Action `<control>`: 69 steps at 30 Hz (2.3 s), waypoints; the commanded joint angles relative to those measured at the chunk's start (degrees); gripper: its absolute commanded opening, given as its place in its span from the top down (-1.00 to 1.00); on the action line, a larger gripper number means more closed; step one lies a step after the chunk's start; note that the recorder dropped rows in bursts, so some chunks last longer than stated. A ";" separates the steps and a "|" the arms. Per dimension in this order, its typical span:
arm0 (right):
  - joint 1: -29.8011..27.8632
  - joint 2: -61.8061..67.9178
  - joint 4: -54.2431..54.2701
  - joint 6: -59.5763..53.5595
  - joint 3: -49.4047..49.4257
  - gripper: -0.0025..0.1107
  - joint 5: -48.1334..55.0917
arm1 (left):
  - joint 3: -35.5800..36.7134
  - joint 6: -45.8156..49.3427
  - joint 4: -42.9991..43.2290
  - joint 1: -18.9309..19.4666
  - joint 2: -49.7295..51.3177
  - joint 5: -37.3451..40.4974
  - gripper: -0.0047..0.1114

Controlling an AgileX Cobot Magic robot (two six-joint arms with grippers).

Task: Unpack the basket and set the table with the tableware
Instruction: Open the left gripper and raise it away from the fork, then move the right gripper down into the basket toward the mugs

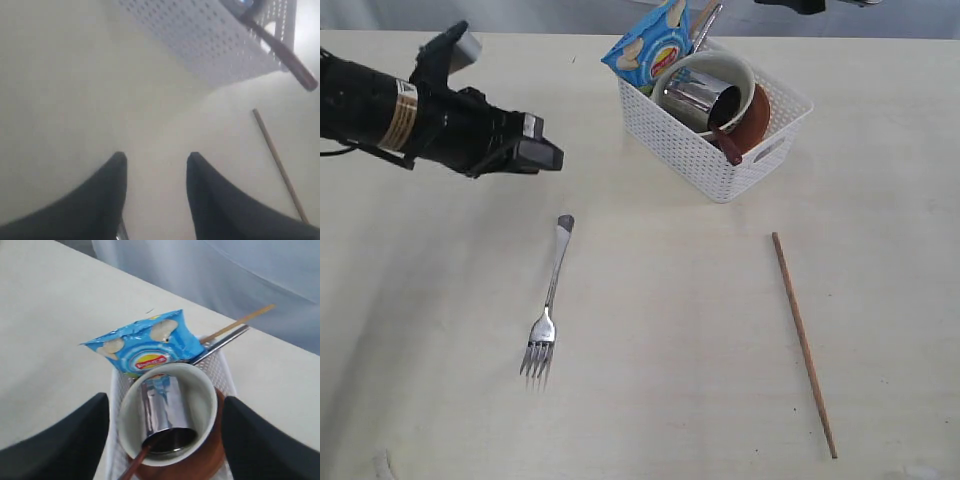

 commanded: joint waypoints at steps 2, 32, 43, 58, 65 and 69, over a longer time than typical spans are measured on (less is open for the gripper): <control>-1.96 -0.39 -1.31 3.08 0.74 -0.13 -3.60 | -4.86 8.34 0.39 -0.13 -0.49 6.38 0.26; -9.79 5.41 1.56 6.39 0.64 -0.13 -9.76 | -32.03 39.96 -16.55 -2.76 14.85 4.66 -0.06; -8.47 5.93 0.08 0.35 -1.75 -0.13 9.32 | -32.97 40.89 -16.55 -6.54 15.38 7.41 -0.34; 12.85 8.01 -41.37 40.93 -3.36 -0.07 8.29 | -32.97 39.23 -16.29 -6.40 15.38 16.61 -0.34; 15.73 8.86 -49.15 50.51 -3.36 -0.07 9.60 | -32.97 39.23 -16.29 -6.40 15.38 16.50 -0.34; 15.87 11.11 -48.80 50.66 -3.36 -0.07 9.10 | -32.97 39.23 -16.29 -6.40 15.38 16.50 -0.34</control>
